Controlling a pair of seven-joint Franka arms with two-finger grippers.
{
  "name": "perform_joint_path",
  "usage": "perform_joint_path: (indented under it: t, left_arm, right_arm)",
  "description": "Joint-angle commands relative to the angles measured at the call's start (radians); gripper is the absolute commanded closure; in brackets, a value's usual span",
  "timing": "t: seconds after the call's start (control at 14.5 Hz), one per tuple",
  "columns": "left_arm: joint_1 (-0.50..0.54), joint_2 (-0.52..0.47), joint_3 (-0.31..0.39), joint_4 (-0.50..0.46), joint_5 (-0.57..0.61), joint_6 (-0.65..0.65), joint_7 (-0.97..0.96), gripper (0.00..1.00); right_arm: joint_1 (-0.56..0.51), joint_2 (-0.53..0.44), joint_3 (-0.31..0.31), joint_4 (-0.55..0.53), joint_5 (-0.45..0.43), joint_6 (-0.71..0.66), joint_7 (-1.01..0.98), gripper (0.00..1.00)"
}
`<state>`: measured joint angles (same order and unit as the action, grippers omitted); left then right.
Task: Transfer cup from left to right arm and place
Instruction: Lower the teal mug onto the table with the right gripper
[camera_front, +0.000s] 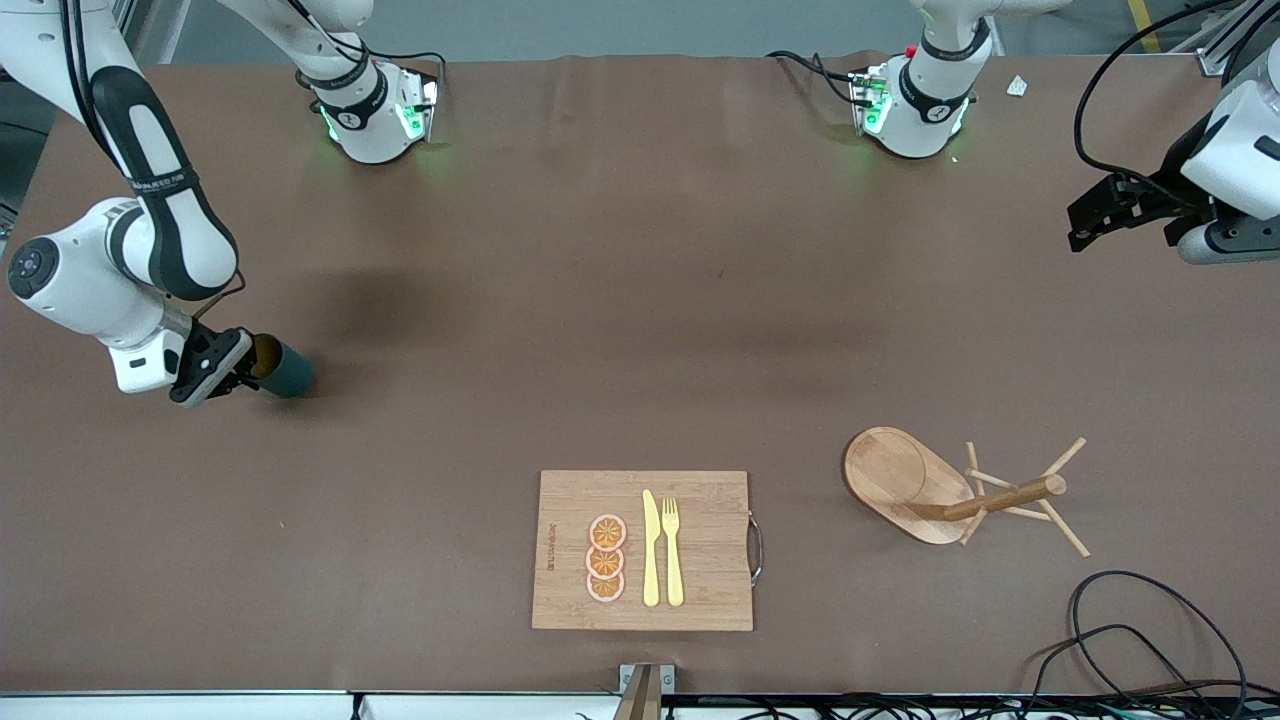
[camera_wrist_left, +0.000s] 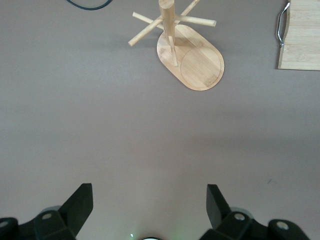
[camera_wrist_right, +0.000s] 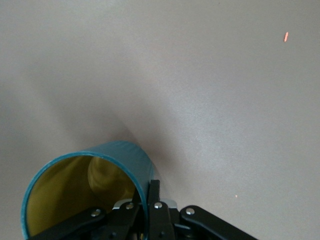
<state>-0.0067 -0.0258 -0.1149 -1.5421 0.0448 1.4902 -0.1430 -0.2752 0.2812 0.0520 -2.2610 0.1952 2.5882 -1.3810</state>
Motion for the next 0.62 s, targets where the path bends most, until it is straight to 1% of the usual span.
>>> perform_joint_path:
  t: [0.0,0.14,0.21,0.28,0.34,0.41,0.48,0.55]
  left_arm:
    - [0.008,0.004,-0.006,0.017,-0.005,-0.010,0.003,0.00]
    - [0.004,0.004,-0.006,0.017,-0.003,-0.008,-0.001,0.00]
    - [0.004,0.004,-0.006,0.017,-0.003,-0.008,-0.003,0.00]
    - [0.005,0.004,-0.006,0.017,-0.005,-0.007,-0.001,0.00]
    - [0.005,0.004,-0.006,0.019,-0.006,-0.008,0.000,0.00]
    - [0.007,0.004,-0.006,0.019,-0.008,-0.007,0.003,0.00]
    - [0.010,0.004,-0.006,0.019,-0.008,-0.007,0.005,0.00]
    - [0.011,0.004,-0.006,0.019,-0.009,-0.007,0.006,0.00]
  right_arm:
    - [-0.010,-0.013,0.016,-0.040,0.033,0.055,-0.033,1.00]
    - [-0.010,-0.013,0.017,-0.042,0.033,0.053,-0.032,1.00]
    - [-0.012,-0.013,0.017,-0.042,0.033,0.053,-0.032,0.93]
    - [-0.012,-0.013,0.017,-0.042,0.033,0.055,-0.032,0.70]
    - [-0.012,-0.013,0.017,-0.042,0.035,0.055,-0.032,0.57]
    - [-0.012,-0.013,0.017,-0.043,0.035,0.055,-0.032,0.48]
    - [-0.012,-0.013,0.017,-0.043,0.035,0.055,-0.032,0.40]
    - [-0.012,-0.013,0.017,-0.043,0.035,0.052,-0.030,0.30]
